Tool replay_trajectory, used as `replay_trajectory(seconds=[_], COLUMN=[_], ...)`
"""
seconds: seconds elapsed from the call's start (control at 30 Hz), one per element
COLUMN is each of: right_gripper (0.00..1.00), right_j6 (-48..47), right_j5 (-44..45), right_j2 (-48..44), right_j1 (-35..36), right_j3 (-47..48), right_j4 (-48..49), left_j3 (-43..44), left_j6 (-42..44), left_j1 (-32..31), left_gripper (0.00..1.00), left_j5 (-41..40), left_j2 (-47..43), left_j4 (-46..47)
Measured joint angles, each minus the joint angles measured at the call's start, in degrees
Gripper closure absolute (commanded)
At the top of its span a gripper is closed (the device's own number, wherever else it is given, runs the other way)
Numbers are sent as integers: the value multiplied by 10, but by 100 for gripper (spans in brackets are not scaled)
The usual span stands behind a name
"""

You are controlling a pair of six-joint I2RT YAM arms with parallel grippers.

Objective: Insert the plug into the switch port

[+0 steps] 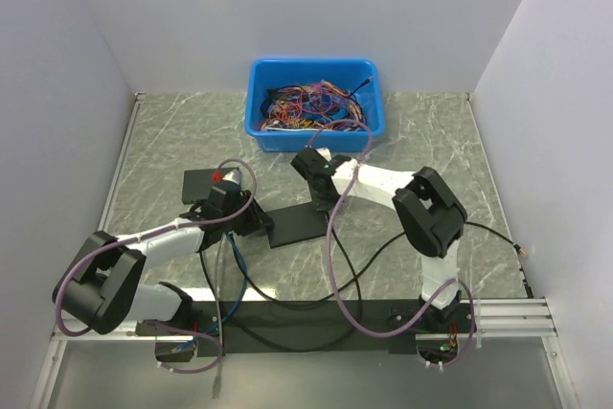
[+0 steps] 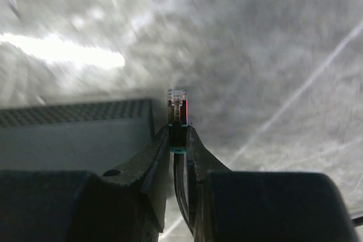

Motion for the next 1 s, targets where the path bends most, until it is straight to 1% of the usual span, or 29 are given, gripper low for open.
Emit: replay_trajectory(seconds=[0.17, 0.3, 0.4, 0.53, 0.67, 0.8, 0.87, 1.0], right_gripper=[100, 100, 100, 100, 100, 100, 100, 100], right_j6=[-6, -10, -19, -35, -45, -52, -52, -51], right_j5=[8, -9, -29, -29, -8, 42, 58, 58], right_j2=[64, 103, 111, 109, 71, -37, -96, -178], right_j1=[0, 1, 7, 17, 16, 12, 10, 9], right_j3=[105, 181, 210, 219, 180, 80, 37, -40], right_j4=[-39, -29, -6, 15, 24, 29, 26, 35], left_j3=[-5, -25, -43, -69, -81, -84, -83, -65], left_j6=[-11, -32, -56, -85, -103, -110, -107, -84], left_j1=[1, 1, 0, 0, -2, -4, -4, -5], left_gripper=[63, 61, 59, 58, 58, 59, 57, 54], left_j5=[-32, -52, -63, -72, -73, -75, -89, -134], left_j2=[-20, -63, -101, -151, -191, -217, -229, -239], left_j4=[-23, -51, -71, -87, -92, -93, -105, -142])
